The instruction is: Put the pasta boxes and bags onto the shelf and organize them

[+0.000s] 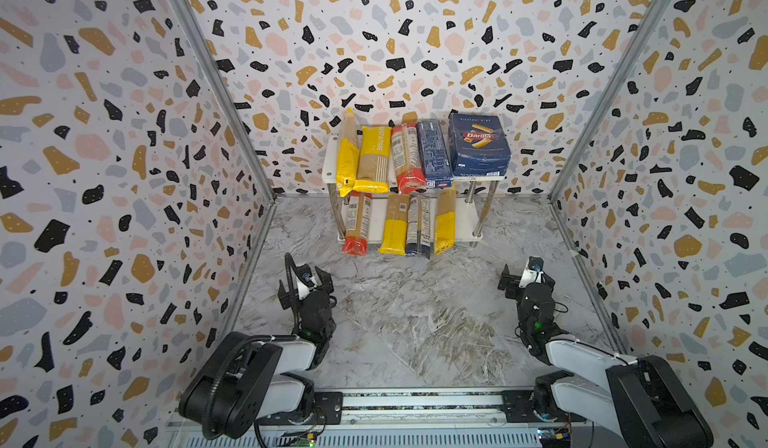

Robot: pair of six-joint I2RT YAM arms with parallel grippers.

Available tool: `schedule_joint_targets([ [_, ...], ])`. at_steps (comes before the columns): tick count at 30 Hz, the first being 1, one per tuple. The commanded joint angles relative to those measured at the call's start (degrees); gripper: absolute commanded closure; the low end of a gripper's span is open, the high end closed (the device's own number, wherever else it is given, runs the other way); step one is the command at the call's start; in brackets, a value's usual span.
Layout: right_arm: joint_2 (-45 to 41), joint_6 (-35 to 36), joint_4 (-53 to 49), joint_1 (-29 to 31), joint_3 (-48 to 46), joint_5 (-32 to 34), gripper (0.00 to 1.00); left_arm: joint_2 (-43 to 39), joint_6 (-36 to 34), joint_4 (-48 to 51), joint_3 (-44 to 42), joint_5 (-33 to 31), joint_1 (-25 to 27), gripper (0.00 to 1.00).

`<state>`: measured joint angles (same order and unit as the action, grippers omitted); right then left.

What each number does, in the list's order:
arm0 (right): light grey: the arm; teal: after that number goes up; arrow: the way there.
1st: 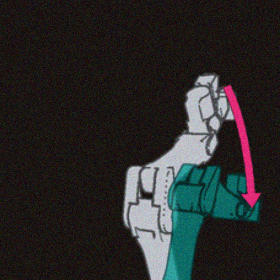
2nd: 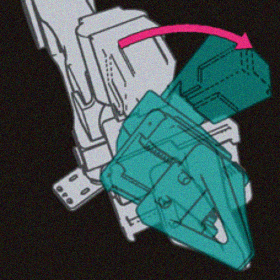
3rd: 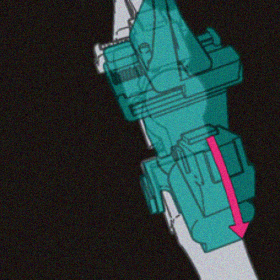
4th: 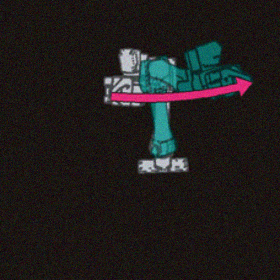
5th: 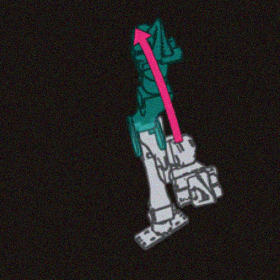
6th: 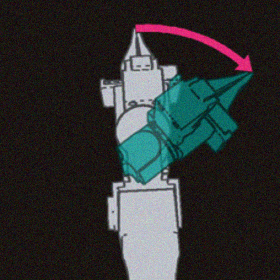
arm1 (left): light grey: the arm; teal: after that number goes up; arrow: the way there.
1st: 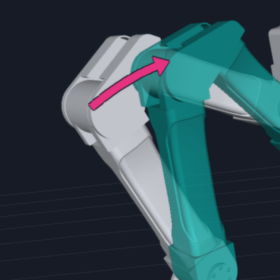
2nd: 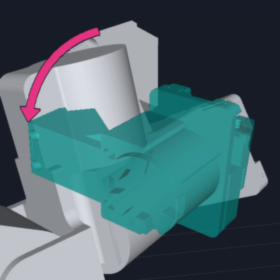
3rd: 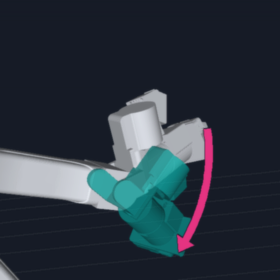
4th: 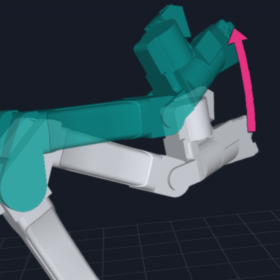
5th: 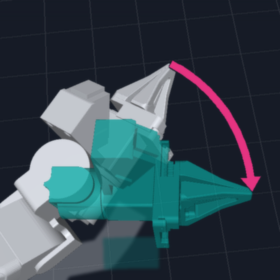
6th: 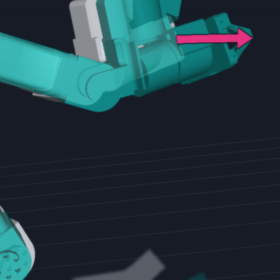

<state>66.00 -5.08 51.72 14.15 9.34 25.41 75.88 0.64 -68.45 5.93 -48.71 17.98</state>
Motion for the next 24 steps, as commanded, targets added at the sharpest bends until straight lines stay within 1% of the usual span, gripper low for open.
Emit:
schedule_joint_targets([
  [1, 0.9, 3.1, 13.4, -4.5, -1.9, -3.8, 0.01, 2.4, -1.8, -9.0, 0.2, 0.9, -0.7, 0.00],
  [3, 1.7, 0.8, 14.7, -8.4, -2.6, -8.7, 0.01, 6.1, -2.8, -10.2, 1.9, 2.5, -1.0, 0.01],
  [5, 3.8, 0.1, 14.4, -9.6, -2.0, -10.3, 0.01, 6.5, -2.5, -8.8, 3.1, 2.7, -2.1, 0.00],
  [6, 5.4, 0.6, 16.0, -9.7, -2.0, -10.8, 0.01, 5.7, -2.0, -7.1, 3.2, 2.9, -2.4, 0.00],
  [7, 7.5, 0.9, 18.0, -9.6, -2.2, -11.5, 0.01, 5.1, -1.4, -6.9, 2.8, 2.9, -2.6, 0.01],
  [8, 10.0, 1.2, 20.5, -9.6, -2.6, -11.9, 0.01, 5.3, -1.1, -8.8, 1.8, 2.7, -2.9, 0.00],
  [9, 12.3, 1.2, 23.1, -9.5, -2.9, -11.9, 0.01, 5.6, -0.7, -10.7, 1.1, 3.8, -3.4, 0.00],
  [10, 14.9, 2.3, 28.4, -9.3, -3.5, -12.7, 0.01, 6.1, -0.3, -11.4, 0.4, 6.3, -4.1, 0.00],
  [12, 17.1, 2.9, 24.9, -8.8, -1.4, -14.5, 0.01, 10.4, -2.2, -15.2, 1.3, 9.2, -4.5, 0.00],
  [13, 19.5, 3.7, 27.5, -8.6, -0.8, -14.4, 0.01, 11.2, -2.0, -15.4, 1.6, 9.3, -5.0, 0.00],
  [14, 20.5, 4.2, 25.7, -8.7, 0.9, -15.0, 0.01, 10.1, -1.3, -12.0, 2.2, 9.7, -5.3, 0.00],
  [15, 19.7, 3.9, 21.6, -8.6, 1.8, -15.1, 0.01, 8.8, -0.7, -8.4, 3.0, 10.3, -5.5, 0.01],
  [16, 19.3, 3.9, 21.1, -8.7, 1.7, -15.7, 0.01, 8.2, 0.0, -5.6, 4.0, 12.4, -6.5, 0.00],
  [19, 19.7, 3.9, 21.6, -8.8, 1.7, -15.6, 0.01, 9.1, 1.7, -3.5, 5.8, 18.3, -10.1, 0.00],
  [20, 19.6, 3.9, 21.5, -8.8, 1.7, -15.7, 0.01, 8.5, 1.8, -2.1, 6.0, 18.9, -10.4, 0.00],
  [24, 19.6, 3.9, 21.7, -8.8, 1.6, -15.5, 0.01, 8.4, 1.7, -2.7, 5.7, 18.7, -10.5, 0.00],
])
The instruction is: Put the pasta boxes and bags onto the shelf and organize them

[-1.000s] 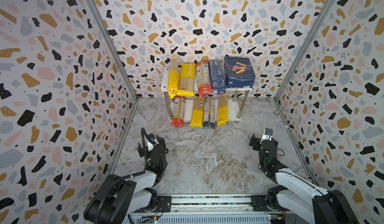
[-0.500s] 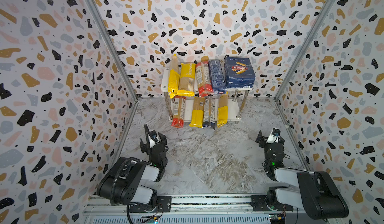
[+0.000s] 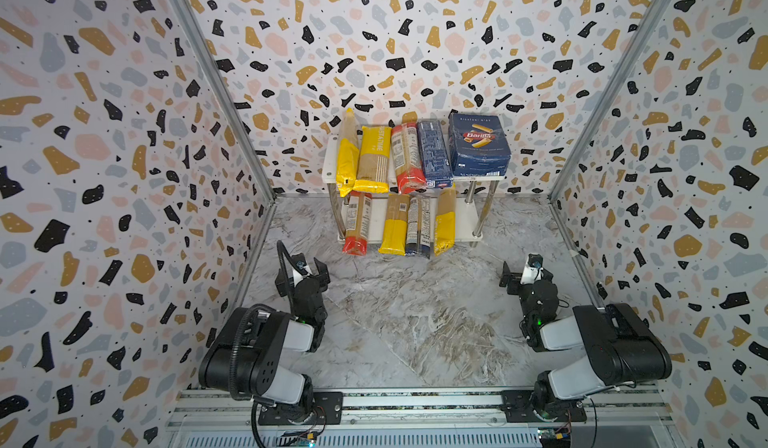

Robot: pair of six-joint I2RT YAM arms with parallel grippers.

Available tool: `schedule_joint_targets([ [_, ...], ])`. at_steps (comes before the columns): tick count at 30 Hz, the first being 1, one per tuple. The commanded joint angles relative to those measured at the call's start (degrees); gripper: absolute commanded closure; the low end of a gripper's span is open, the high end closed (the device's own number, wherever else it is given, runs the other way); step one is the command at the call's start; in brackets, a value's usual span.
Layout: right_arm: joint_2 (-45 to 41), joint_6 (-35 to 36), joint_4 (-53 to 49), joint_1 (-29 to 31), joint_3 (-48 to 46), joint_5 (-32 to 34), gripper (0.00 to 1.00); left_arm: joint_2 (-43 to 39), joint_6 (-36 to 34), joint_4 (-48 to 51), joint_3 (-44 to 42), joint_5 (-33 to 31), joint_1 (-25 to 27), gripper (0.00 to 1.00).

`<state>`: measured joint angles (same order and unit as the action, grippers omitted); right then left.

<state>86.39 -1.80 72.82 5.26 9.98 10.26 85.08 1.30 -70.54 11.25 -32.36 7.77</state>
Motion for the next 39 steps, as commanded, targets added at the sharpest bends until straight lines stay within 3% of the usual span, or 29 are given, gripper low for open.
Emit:
schedule_joint_targets([
  [1, -0.8, 0.7, 0.7, 0.1, 1.0, -0.4, 0.01, -1.1, 1.2, -0.7, 0.3, 2.3, -0.2, 0.00],
  [18, -0.7, 1.1, 0.8, 0.7, 0.9, 0.3, 0.01, -1.4, 1.3, -0.8, 0.0, 3.0, -0.2, 0.01],
  [22, -0.7, 1.1, 1.0, 0.7, 0.9, 0.2, 0.01, -1.2, -1.7, -0.8, 0.1, 11.4, -0.6, 0.01],
  [23, -0.7, 1.6, 1.1, 0.6, 0.9, -1.9, 0.01, -1.2, -2.1, -0.7, 0.1, 12.5, -0.7, 0.00],
  [24, -0.8, 4.4, 0.3, 0.4, 1.2, -8.7, 0.01, -1.2, -2.1, -0.8, 0.1, 13.2, -0.9, 0.00],
  [26, -1.1, 4.4, 0.4, -0.2, 0.9, -11.0, 0.01, -1.1, -2.1, -0.7, 0.1, 13.5, -1.0, 0.00],
  [39, -0.9, 4.3, 0.4, -0.6, 1.1, -11.5, 0.01, -1.5, -1.8, -0.7, -0.1, 12.9, -1.0, 0.00],
])
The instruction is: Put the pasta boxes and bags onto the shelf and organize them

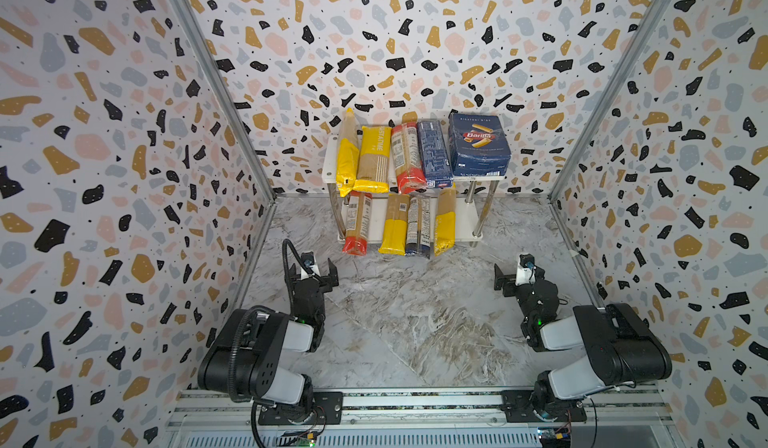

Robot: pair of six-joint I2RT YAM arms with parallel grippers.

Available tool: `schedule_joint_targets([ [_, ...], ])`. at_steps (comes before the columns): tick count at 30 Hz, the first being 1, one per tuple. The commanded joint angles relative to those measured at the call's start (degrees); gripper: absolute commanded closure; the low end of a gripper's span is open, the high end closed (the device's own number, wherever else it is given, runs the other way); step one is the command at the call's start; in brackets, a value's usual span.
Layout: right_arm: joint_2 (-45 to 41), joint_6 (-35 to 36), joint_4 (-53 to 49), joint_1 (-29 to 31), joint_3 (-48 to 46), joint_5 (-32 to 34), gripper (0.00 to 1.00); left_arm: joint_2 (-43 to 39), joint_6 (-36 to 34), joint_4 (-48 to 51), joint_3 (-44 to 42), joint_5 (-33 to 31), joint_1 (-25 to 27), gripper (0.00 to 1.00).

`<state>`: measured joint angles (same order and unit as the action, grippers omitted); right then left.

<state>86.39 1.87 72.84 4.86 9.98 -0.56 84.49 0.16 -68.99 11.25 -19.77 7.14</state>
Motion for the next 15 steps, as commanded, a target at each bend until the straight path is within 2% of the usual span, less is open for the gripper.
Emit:
schedule_joint_targets([
  [1, -0.9, 0.7, 0.4, -0.2, 1.1, -0.6, 0.01, -0.9, -0.7, -2.3, -0.1, 0.4, -0.4, 0.00],
  [15, -0.6, 0.1, -1.2, -1.1, 2.1, -2.6, 0.01, -1.1, -0.6, -2.3, -0.2, 0.3, -0.4, 0.00],
])
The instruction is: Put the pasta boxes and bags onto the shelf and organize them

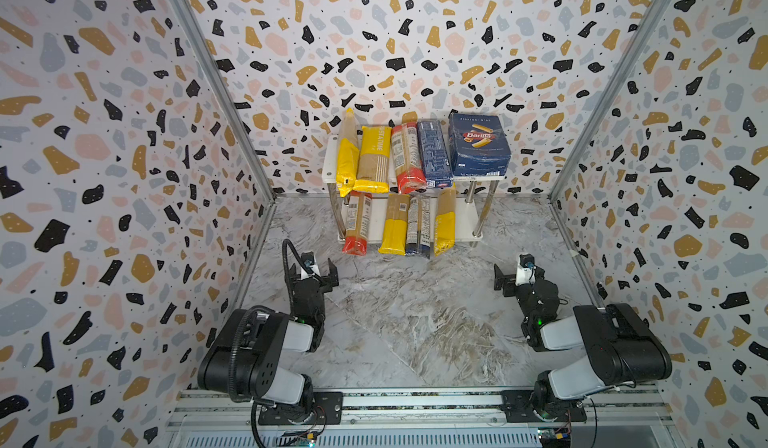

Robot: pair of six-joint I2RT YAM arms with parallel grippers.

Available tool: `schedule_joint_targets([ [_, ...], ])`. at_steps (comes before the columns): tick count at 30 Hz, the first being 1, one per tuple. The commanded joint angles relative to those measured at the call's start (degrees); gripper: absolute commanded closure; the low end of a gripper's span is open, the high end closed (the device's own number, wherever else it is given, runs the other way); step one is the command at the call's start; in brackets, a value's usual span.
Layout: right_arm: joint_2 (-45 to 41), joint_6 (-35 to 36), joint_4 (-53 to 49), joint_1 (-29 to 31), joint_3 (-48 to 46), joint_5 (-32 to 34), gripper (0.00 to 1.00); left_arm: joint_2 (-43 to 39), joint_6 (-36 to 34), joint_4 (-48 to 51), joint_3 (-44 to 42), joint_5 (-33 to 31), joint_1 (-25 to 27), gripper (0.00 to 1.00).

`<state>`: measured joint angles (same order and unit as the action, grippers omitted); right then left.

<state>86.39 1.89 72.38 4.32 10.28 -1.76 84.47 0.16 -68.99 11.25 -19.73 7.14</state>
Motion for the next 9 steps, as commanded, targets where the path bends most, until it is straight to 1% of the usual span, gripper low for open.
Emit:
schedule_joint_targets([
  [1, -0.5, 0.0, -0.7, -0.6, 1.8, -1.4, 0.01, -1.0, -0.6, -2.3, -0.2, 0.3, -0.4, 0.00],
  [9, -0.8, 0.1, -0.9, -1.1, 1.7, -2.1, 0.01, -1.1, -0.6, -2.3, -0.2, 0.4, -0.4, 0.00],
])
